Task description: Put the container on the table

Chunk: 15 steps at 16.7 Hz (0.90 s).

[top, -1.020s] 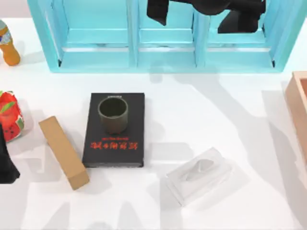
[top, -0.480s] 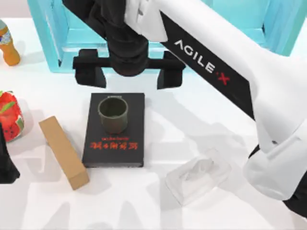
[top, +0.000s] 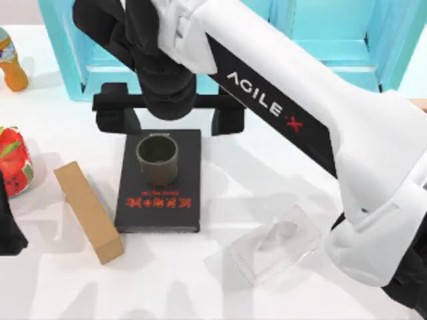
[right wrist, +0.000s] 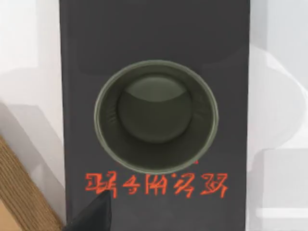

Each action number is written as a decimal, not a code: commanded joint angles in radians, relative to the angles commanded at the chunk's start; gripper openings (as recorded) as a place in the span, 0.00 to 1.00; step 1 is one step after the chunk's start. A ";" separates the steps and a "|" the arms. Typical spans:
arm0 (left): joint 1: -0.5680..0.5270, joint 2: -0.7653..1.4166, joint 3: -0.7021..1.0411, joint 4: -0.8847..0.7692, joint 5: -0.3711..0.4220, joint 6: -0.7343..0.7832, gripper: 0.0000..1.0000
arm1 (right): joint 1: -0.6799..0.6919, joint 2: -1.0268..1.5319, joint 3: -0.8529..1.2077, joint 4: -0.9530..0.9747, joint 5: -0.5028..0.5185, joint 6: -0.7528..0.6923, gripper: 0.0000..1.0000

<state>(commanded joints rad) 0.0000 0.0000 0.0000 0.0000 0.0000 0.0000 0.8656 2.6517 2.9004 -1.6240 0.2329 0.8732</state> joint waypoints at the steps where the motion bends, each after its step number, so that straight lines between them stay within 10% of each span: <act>1: 0.000 0.000 0.000 0.000 0.000 0.000 1.00 | 0.000 0.002 0.003 0.000 0.000 0.000 1.00; 15: 0.000 0.000 0.000 0.000 0.000 0.000 1.00 | -0.038 0.424 0.488 -0.057 0.000 -0.040 1.00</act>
<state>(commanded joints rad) 0.0000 0.0000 0.0000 0.0000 0.0000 0.0000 0.8276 3.0754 3.3884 -1.6812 0.2328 0.8330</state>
